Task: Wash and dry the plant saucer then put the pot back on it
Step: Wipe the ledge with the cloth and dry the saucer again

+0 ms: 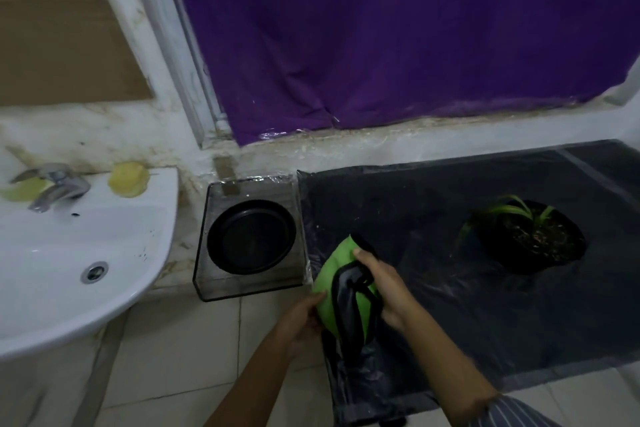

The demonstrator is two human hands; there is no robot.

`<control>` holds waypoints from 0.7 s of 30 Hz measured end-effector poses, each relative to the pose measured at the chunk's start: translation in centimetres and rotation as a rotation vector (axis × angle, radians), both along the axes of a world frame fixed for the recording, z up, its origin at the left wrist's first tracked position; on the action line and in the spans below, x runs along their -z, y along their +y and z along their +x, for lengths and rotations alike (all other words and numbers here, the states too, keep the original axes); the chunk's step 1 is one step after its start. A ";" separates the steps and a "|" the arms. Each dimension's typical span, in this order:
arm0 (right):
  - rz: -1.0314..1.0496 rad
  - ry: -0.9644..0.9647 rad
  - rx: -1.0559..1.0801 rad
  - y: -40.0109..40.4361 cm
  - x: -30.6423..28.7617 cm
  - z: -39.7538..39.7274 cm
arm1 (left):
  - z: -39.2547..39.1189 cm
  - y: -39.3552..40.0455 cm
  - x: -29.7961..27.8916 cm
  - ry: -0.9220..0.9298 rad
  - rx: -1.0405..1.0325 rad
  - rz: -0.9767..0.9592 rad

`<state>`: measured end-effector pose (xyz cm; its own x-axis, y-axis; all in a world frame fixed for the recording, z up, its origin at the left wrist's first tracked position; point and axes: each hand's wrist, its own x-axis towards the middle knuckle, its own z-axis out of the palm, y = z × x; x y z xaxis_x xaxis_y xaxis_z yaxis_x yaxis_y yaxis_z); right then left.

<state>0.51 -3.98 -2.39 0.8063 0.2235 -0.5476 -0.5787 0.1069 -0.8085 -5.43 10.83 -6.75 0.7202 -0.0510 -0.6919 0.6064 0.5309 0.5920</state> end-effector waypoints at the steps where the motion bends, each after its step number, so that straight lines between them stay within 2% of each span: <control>1: -0.032 -0.017 -0.021 0.7 0.2 0.0 | -0.2 0.6 0.2 -0.002 0.000 -0.047; 4: -0.105 -0.064 -0.063 2.9 0.6 -0.2 | -1.0 2.4 0.8 -0.002 -0.008 -0.100; 8: -0.193 -0.141 -0.197 7.1 0.1 0.1 | -2.3 5.8 1.2 -0.006 -0.145 -0.016; 14: -0.238 -0.233 -0.365 16.8 -1.3 2.3 | -1.7 15.3 0.5 -0.149 -0.345 0.186; 17: -0.232 -0.285 -0.392 22.8 -1.9 3.5 | -0.6 21.4 -0.7 -0.230 -0.424 0.303; 21: -0.154 -0.271 -0.399 30.3 -2.1 4.9 | 0.7 29.6 -2.2 -0.236 -0.451 0.511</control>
